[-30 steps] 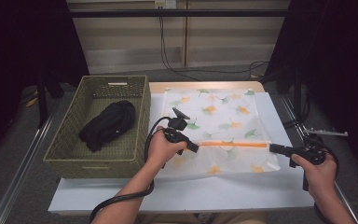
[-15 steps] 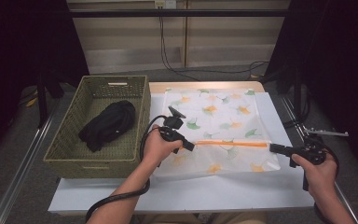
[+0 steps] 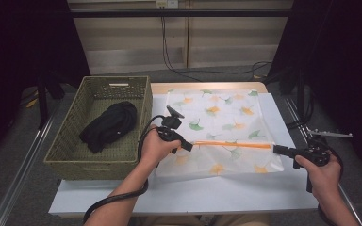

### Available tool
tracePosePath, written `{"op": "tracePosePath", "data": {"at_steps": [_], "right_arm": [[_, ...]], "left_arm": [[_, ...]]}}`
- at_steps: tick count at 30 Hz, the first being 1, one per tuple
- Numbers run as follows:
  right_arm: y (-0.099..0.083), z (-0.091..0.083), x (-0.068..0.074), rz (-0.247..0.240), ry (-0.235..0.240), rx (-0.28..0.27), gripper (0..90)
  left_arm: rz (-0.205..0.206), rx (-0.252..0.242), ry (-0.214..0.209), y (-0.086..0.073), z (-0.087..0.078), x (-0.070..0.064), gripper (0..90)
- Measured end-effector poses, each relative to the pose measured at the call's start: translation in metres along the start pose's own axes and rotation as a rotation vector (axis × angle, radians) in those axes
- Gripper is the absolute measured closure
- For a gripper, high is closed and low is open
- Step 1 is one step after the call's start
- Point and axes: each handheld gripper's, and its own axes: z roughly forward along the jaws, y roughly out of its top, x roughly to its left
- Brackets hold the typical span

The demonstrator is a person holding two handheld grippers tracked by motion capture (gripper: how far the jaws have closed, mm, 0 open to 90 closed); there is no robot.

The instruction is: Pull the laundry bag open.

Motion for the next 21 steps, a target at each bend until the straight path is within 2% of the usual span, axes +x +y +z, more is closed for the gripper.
{"op": "tracePosePath", "data": {"at_steps": [2, 3, 4, 5, 6, 7, 8, 10, 11, 14, 17, 18, 21], "right_arm": [[0.000, 0.000, 0.000, 0.000, 0.001, -0.001, 87.8], [0.000, 0.000, 0.000, -0.001, 0.001, -0.001, 87.8], [0.000, 0.000, 0.000, -0.002, 0.002, -0.002, 87.8], [0.000, -0.001, -0.001, -0.002, -0.006, -0.001, 87.8], [0.000, -0.001, -0.001, 0.001, -0.003, -0.003, 87.8], [0.000, -0.001, -0.001, 0.003, -0.001, -0.006, 87.8], [0.000, -0.001, -0.001, 0.003, -0.001, -0.006, 87.8], [0.000, -0.001, -0.001, 0.000, -0.005, -0.002, 87.8], [0.000, -0.001, -0.002, -0.001, -0.008, -0.001, 87.8], [0.000, -0.002, -0.003, 0.000, -0.002, -0.005, 87.8], [0.001, -0.002, -0.002, 0.001, -0.005, -0.005, 87.8], [0.001, -0.002, -0.002, 0.003, -0.005, -0.006, 87.8], [0.001, -0.002, -0.002, 0.000, -0.009, -0.003, 87.8]], "left_arm": [[0.003, 0.000, 0.004, 0.001, -0.001, -0.001, 90.0], [-0.016, -0.015, 0.005, 0.001, 0.000, -0.002, 90.0], [-0.016, -0.015, 0.005, 0.001, 0.000, -0.002, 90.0], [-0.005, -0.004, 0.015, 0.001, -0.002, -0.002, 90.0], [0.004, 0.003, 0.007, 0.001, -0.004, 0.000, 90.0], [-0.018, -0.016, -0.004, 0.001, -0.003, -0.001, 90.0], [-0.018, -0.016, -0.004, 0.001, -0.003, -0.001, 90.0], [0.003, 0.006, 0.025, 0.001, -0.006, 0.000, 90.0], [-0.017, -0.006, 0.020, 0.001, -0.007, 0.000, 90.0], [-0.003, -0.001, 0.017, 0.001, -0.011, 0.004, 90.0], [-0.028, -0.024, 0.004, 0.000, -0.011, 0.004, 90.0], [-0.007, -0.007, 0.003, 0.000, -0.012, 0.006, 90.0], [-0.021, -0.012, 0.022, 0.000, -0.011, 0.005, 90.0]]}}
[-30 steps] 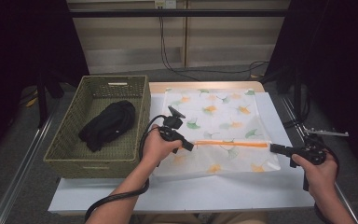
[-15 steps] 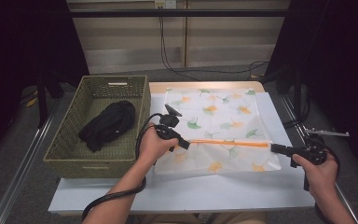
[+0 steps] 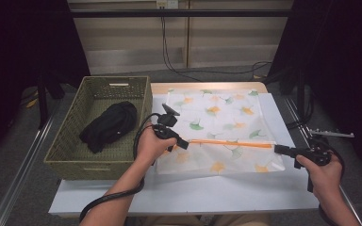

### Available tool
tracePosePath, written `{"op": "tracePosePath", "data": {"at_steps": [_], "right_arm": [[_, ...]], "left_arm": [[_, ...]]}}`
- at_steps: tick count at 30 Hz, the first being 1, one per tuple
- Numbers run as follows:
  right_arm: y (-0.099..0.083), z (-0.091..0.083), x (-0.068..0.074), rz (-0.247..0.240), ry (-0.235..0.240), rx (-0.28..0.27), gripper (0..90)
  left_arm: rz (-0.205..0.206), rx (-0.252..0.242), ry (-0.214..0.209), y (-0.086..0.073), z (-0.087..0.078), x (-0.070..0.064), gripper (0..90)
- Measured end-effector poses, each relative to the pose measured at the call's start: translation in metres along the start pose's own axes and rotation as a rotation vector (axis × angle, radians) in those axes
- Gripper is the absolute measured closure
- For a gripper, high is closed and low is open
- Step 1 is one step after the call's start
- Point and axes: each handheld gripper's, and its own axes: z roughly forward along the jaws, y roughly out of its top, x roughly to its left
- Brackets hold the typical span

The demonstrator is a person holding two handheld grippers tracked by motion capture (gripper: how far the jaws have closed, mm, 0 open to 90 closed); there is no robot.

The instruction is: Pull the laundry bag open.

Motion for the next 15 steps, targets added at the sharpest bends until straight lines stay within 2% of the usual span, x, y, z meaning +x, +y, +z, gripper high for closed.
{"op": "tracePosePath", "data": {"at_steps": [5, 11, 13, 15], "right_arm": [[-0.0010, -0.0006, -0.0025, 0.005, 0.002, -0.001, 87.8], [-0.0007, 0.0000, -0.0013, -0.007, -0.005, 0.002, 87.8], [-0.0008, -0.0003, -0.0020, -0.006, -0.008, 0.001, 87.8], [-0.0007, -0.0007, -0.0025, -0.005, -0.014, -0.001, 87.8]], "left_arm": [[0.005, 0.006, -0.010, -0.0016, -0.0046, 0.0048, 90.0], [0.001, -0.002, -0.012, -0.0003, -0.0065, 0.0036, 90.0], [0.007, 0.012, -0.006, 0.0003, -0.0079, 0.0035, 90.0], [0.005, 0.004, -0.017, 0.0002, -0.0081, 0.0038, 90.0]]}}
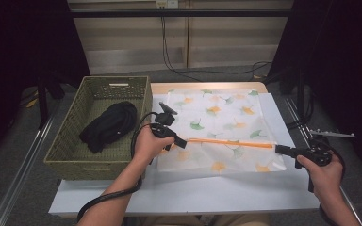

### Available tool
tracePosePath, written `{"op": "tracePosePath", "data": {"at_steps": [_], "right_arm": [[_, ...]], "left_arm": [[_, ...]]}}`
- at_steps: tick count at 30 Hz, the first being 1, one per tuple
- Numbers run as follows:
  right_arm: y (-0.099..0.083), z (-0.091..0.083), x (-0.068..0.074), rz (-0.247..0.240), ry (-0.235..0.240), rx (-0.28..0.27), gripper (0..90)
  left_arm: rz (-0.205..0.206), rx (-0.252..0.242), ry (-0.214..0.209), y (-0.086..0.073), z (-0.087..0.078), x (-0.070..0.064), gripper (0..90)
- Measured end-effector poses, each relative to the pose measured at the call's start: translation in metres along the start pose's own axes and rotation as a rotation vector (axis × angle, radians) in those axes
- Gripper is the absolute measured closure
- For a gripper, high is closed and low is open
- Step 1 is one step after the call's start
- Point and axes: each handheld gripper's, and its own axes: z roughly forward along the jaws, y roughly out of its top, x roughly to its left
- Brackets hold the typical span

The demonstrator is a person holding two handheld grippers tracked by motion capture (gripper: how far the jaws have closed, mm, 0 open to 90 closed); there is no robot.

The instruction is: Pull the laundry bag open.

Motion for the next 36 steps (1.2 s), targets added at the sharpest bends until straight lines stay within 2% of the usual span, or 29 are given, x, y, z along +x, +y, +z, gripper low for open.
{"op": "tracePosePath", "data": {"at_steps": [1, 17, 32, 36], "right_arm": [[0.000, 0.000, 0.000, -0.002, -0.005, 0.000, 87.7], [0.000, 0.000, 0.001, 0.004, -0.001, -0.005, 87.7], [0.000, -0.001, 0.001, 0.003, -0.002, -0.003, 87.7], [0.000, 0.000, 0.001, -0.001, -0.001, -0.006, 87.8]], "left_arm": [[0.001, 0.002, 0.010, 0.000, -0.001, -0.001, 90.0], [0.000, -0.001, 0.026, 0.000, -0.011, 0.001, 90.0], [-0.003, -0.016, 0.014, 0.000, -0.013, 0.000, 90.0], [-0.002, -0.001, 0.023, 0.002, -0.015, 0.000, 90.0]]}}
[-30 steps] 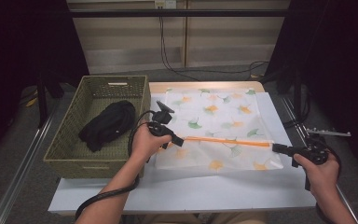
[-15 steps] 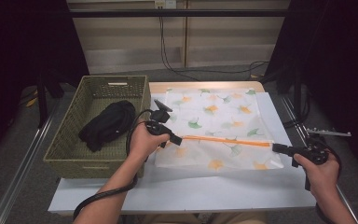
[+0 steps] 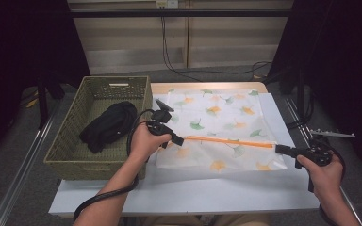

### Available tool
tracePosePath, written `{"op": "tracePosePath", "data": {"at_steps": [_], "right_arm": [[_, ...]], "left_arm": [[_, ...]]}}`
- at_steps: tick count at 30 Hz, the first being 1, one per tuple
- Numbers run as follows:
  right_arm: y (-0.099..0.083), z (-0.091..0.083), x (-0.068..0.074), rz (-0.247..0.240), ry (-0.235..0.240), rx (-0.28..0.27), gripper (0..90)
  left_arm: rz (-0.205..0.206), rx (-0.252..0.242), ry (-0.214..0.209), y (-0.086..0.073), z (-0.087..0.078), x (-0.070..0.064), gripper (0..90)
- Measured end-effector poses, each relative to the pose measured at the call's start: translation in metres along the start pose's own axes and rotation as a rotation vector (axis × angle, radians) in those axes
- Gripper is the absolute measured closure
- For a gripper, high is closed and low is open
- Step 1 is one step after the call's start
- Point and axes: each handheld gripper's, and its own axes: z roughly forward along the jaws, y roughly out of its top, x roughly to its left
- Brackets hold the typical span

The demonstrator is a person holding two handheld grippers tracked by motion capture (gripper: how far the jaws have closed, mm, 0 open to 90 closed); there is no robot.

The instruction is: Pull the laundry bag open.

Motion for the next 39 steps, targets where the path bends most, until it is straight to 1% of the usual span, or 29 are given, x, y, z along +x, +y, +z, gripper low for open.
{"op": "tracePosePath", "data": {"at_steps": [1, 2, 3, 4, 5, 6, 8, 11, 14, 15, 16, 17, 18, 19, 20, 21, 22, 23, 24, 26, 32, 33, 34, 37, 38, 39], "right_arm": [[0.000, 0.000, 0.000, 0.000, 0.000, 0.000, 87.8], [0.000, -0.001, 0.000, -0.006, -0.011, -0.002, 87.8], [0.000, -0.001, 0.000, -0.006, -0.011, -0.002, 87.8], [0.000, -0.002, -0.001, 0.002, -0.007, -0.001, 87.8], [0.000, -0.002, -0.001, -0.001, -0.011, -0.003, 87.8], [0.000, -0.002, -0.002, -0.001, -0.012, -0.005, 87.8], [0.000, -0.002, -0.002, 0.000, -0.010, -0.006, 87.8], [0.001, -0.002, -0.001, -0.003, -0.008, 0.000, 87.8], [0.000, -0.001, -0.001, -0.003, -0.008, -0.001, 87.8], [0.000, -0.002, -0.001, -0.003, -0.010, 0.000, 87.8], [0.000, -0.002, -0.001, -0.006, -0.019, 0.000, 87.8], [0.000, -0.002, -0.001, -0.003, -0.021, -0.001, 87.8], [0.000, -0.002, -0.001, -0.003, -0.021, -0.001, 87.8], [0.000, -0.003, -0.001, 0.002, -0.018, 0.000, 87.7], [0.000, -0.003, -0.002, -0.002, -0.018, -0.003, 87.7], [0.000, -0.003, -0.003, -0.003, -0.018, -0.007, 87.7], [0.000, -0.003, -0.002, -0.004, -0.020, -0.005, 87.7], [0.000, -0.003, -0.002, -0.005, -0.023, -0.004, 87.8], [0.000, -0.003, -0.002, -0.005, -0.020, -0.006, 87.8], [0.000, -0.002, -0.002, -0.002, -0.015, -0.004, 87.8], [0.000, -0.003, -0.002, -0.003, -0.019, -0.003, 87.8], [0.000, -0.003, -0.003, -0.002, -0.022, -0.007, 87.8], [0.000, -0.003, -0.003, 0.001, -0.019, -0.007, 87.8], [0.000, -0.003, -0.004, -0.001, -0.026, -0.008, 87.7], [0.000, -0.003, -0.004, -0.001, -0.027, -0.010, 87.7], [0.000, -0.003, -0.004, 0.003, -0.026, -0.011, 87.8]], "left_arm": [[0.000, 0.000, 0.000, 0.000, 0.000, 0.000, 90.0], [0.003, 0.002, 0.013, 0.000, -0.001, 0.000, 90.0], [-0.001, -0.002, 0.004, 0.000, -0.002, 0.002, 90.0], [-0.016, -0.008, -0.009, -0.001, -0.002, 0.002, 90.0], [-0.001, -0.002, 0.000, -0.001, -0.004, 0.003, 90.0], [-0.006, -0.004, 0.007, -0.001, -0.004, 0.002, 90.0], [-0.002, -0.010, 0.007, -0.002, -0.005, 0.003, 90.0], [0.000, -0.003, 0.022, -0.001, -0.006, 0.002, 90.0], [0.004, -0.005, 0.020, 0.000, -0.007, 0.003, 90.0], [0.006, -0.005, 0.026, 0.000, -0.008, 0.003, 90.0], [-0.001, -0.008, 0.021, -0.001, -0.008, 0.003, 90.0], [0.002, -0.010, 0.036, -0.001, -0.009, 0.004, 90.0], [0.002, -0.010, 0.036, -0.001, -0.009, 0.004, 90.0], [-0.002, -0.006, 0.024, -0.001, -0.011, 0.005, 90.0], [-0.004, -0.008, 0.023, -0.002, -0.012, 0.005, 90.0], [-0.001, -0.015, 0.039, -0.002, -0.014, 0.006, 90.0], [-0.001, -0.015, 0.039, -0.002, -0.014, 0.006, 90.0], [-0.030, -0.033, 0.025, -0.003, -0.014, 0.005, 90.0], [-0.004, -0.016, 0.041, -0.003, -0.016, 0.007, 90.0], [-0.010, -0.019, 0.027, -0.003, -0.018, 0.008, 90.0], [-0.012, -0.025, 0.035, -0.003, -0.022, 0.010, 90.0], [-0.006, -0.026, 0.046, -0.003, -0.024, 0.011, 90.0], [-0.013, -0.029, 0.040, -0.004, -0.025, 0.011, 90.0], [-0.021, -0.041, 0.045, -0.004, -0.028, 0.012, 90.0], [-0.039, -0.056, 0.035, -0.004, -0.030, 0.012, 90.0], [-0.022, -0.046, 0.043, -0.004, -0.032, 0.013, 90.0]]}}
